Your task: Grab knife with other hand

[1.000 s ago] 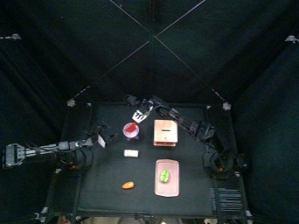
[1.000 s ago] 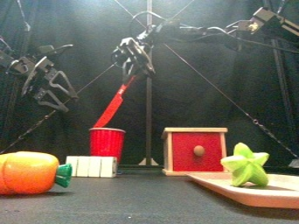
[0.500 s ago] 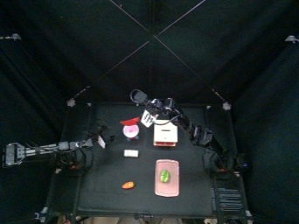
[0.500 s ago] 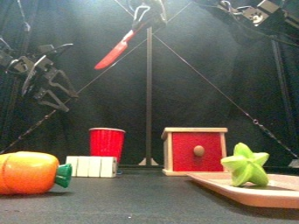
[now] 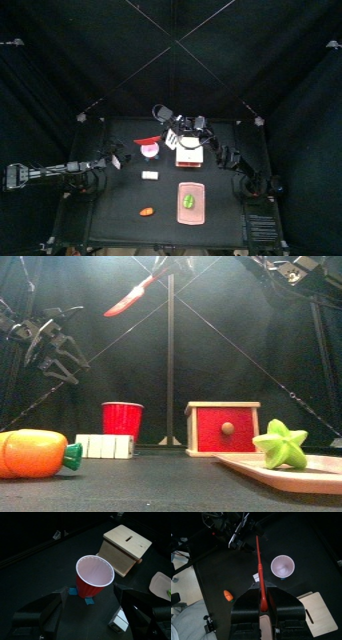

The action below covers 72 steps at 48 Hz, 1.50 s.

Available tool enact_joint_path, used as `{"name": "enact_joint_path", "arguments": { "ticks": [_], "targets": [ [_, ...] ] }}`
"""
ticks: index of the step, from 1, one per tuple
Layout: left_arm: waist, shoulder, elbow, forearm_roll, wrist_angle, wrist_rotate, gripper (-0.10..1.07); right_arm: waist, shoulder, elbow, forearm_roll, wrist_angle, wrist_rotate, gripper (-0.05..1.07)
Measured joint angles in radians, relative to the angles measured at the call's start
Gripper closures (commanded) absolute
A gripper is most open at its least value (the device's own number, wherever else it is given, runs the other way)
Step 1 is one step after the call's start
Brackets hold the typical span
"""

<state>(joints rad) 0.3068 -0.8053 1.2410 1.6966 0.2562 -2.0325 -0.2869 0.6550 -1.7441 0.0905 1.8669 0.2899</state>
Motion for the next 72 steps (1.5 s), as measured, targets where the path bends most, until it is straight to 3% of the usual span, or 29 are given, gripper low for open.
{"name": "enact_joint_path", "arguments": {
  "ticks": [2, 5, 15, 25, 32, 41, 49, 64, 72],
  "targets": [
    [0.000, -0.002, 0.002, -0.002, 0.000, 0.000, -0.05, 0.011, -0.003, 0.006, -0.006, 0.009, 0.011, 0.72],
    [0.000, -0.002, 0.000, -0.003, 0.003, 0.000, -0.05, 0.080, -0.058, 0.058, -0.127, 0.035, 0.032, 0.72],
    [0.002, -0.002, 0.000, -0.005, 0.015, 0.000, -0.05, 0.341, -0.371, 0.310, -0.420, 0.043, 0.044, 0.71],
    [-0.002, 0.000, 0.002, -0.006, 0.031, 0.000, -0.05, 0.457, -0.457, 0.459, -0.623, 0.046, 0.086, 0.71],
    [-0.006, 0.002, 0.002, -0.002, 0.032, 0.002, -0.05, 0.560, -0.466, 0.532, -0.678, 0.051, 0.091, 0.71],
    [-0.034, 0.002, 0.002, 0.014, 0.021, 0.002, -0.05, 0.624, -0.515, 0.626, -0.765, 0.055, 0.137, 0.71],
    [-0.091, -0.002, -0.011, 0.058, 0.017, 0.000, -0.05, 0.664, -0.580, 0.788, -0.821, 0.054, 0.173, 0.71],
    [-0.184, -0.002, -0.035, 0.141, 0.015, -0.002, -0.05, 0.741, -0.778, 1.221, -0.870, -0.086, 0.377, 0.71],
    [-0.193, -0.002, -0.038, 0.146, 0.015, -0.005, -0.05, 0.762, -0.933, 1.485, -0.831, -0.278, 0.555, 0.71]
  ]
}}
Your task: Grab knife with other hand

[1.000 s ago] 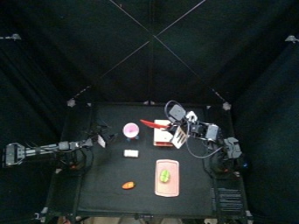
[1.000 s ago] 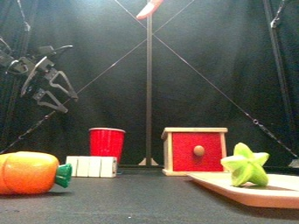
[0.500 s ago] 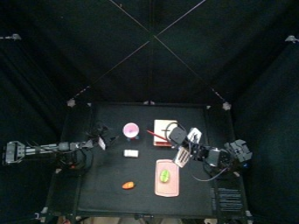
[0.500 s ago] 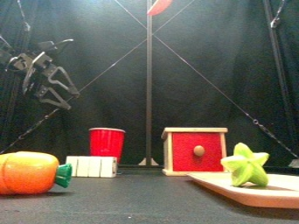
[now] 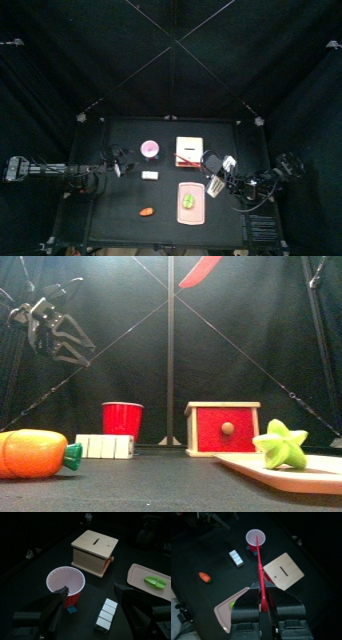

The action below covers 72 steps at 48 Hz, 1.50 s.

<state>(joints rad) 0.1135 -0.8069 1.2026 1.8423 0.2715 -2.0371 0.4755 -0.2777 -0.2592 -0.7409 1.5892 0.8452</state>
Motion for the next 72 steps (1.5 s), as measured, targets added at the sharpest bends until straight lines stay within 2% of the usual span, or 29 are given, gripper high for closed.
{"name": "enact_joint_path", "arguments": {
  "ticks": [11, 20, 26, 36, 47, 58, 72],
  "targets": [
    [-0.029, 0.000, -0.023, -0.003, 0.000, -0.003, -0.05, 0.003, -0.206, 0.370, 0.037, -0.318, 0.149, 0.71],
    [-0.112, 0.000, -0.044, 0.008, 0.002, -0.002, -0.05, -0.017, -0.383, 0.672, 0.031, -0.709, 0.242, 0.71],
    [-0.160, 0.005, -0.048, 0.057, 0.005, -0.002, -0.05, -0.071, -0.486, 0.870, -0.005, -0.945, 0.265, 0.71],
    [-0.225, 0.026, -0.052, 0.114, 0.011, -0.002, -0.05, -0.192, -0.561, 1.089, -0.052, -1.163, 0.262, 0.71],
    [-0.258, 0.052, -0.075, 0.132, 0.021, -0.002, -0.05, -0.295, -0.554, 1.215, -0.112, -1.336, 0.265, 0.71],
    [-0.298, 0.127, -0.114, 0.161, 0.038, -0.002, -0.05, -0.327, -0.526, 1.284, -0.114, -1.494, 0.270, 0.71],
    [-0.337, 0.202, -0.163, 0.209, 0.067, -0.009, -0.05, -0.356, -0.448, 1.302, -0.063, -1.592, 0.268, 0.71]
  ]
}}
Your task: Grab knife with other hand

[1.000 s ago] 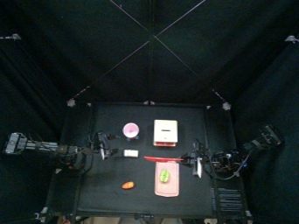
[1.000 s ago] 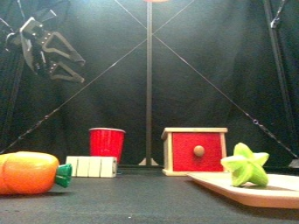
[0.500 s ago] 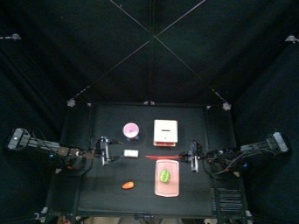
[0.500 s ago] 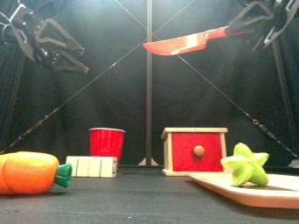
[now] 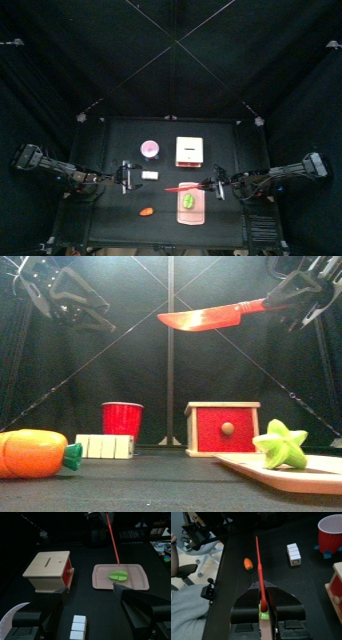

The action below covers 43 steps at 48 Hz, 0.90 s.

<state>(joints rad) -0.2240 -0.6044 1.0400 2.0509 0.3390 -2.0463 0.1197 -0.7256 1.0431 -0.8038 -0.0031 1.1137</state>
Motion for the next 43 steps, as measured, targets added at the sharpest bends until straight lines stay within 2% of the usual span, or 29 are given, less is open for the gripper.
{"name": "enact_joint_path", "arguments": {
  "ticks": [8, 19, 34, 43],
  "targets": [
    [-0.051, 0.038, -0.009, 0.000, 0.025, 0.000, -0.05, -0.018, 0.095, 0.002, 0.038, -0.071, -0.008, 0.71],
    [-0.066, 0.129, -0.064, -0.006, 0.049, -0.006, -0.05, -0.066, 0.184, 0.000, 0.028, -0.133, -0.018, 0.71],
    [-0.067, 0.253, -0.170, -0.051, 0.074, -0.037, -0.05, -0.138, 0.152, 0.003, -0.063, -0.137, -0.032, 0.71],
    [-0.054, 0.305, -0.209, -0.104, 0.094, -0.069, -0.05, -0.163, 0.072, 0.028, -0.077, -0.130, -0.031, 0.71]
  ]
}}
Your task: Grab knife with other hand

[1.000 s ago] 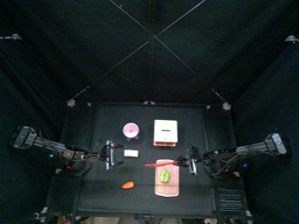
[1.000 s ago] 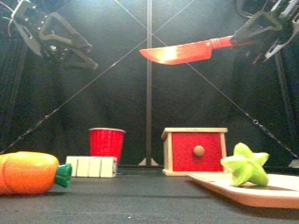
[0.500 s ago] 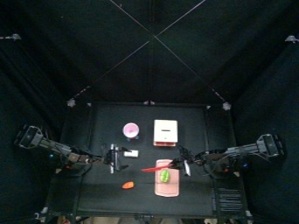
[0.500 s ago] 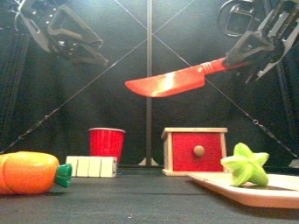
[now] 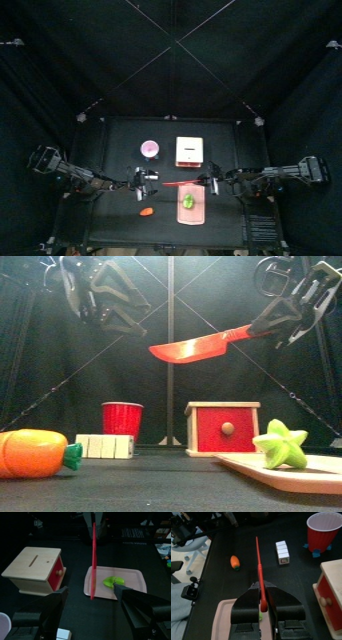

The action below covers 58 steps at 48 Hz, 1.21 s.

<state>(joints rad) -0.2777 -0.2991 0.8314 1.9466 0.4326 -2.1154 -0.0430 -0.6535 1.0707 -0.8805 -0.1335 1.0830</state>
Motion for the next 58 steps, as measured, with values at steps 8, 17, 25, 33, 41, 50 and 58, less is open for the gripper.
{"name": "enact_joint_path", "arguments": {
  "ticks": [8, 17, 25, 33, 41, 50, 58],
  "targets": [
    [0.018, 0.008, -0.037, -0.054, -0.031, -0.005, -0.05, -0.005, -0.084, 0.035, 0.014, 0.011, 0.003, 0.71],
    [0.084, 0.008, -0.080, -0.149, -0.166, -0.006, -0.05, -0.005, -0.156, 0.086, 0.043, 0.011, 0.005, 0.71],
    [0.196, 0.017, -0.132, -0.275, -0.356, -0.002, -0.05, -0.005, -0.179, 0.114, 0.063, 0.014, 0.005, 0.71],
    [0.307, 0.037, -0.176, -0.288, -0.606, -0.005, -0.05, -0.005, -0.190, 0.117, 0.069, 0.014, 0.006, 0.71],
    [0.370, 0.043, -0.218, -0.281, -0.704, -0.023, -0.05, -0.005, -0.190, 0.120, 0.067, 0.014, 0.009, 0.71],
    [0.388, 0.048, -0.232, -0.229, -0.695, -0.040, -0.05, -0.005, -0.190, 0.120, 0.071, 0.020, 0.014, 0.71],
    [0.382, 0.046, -0.255, -0.153, -0.612, -0.043, -0.05, -0.005, -0.192, 0.126, 0.084, 0.026, 0.014, 0.71]
  ]
}}
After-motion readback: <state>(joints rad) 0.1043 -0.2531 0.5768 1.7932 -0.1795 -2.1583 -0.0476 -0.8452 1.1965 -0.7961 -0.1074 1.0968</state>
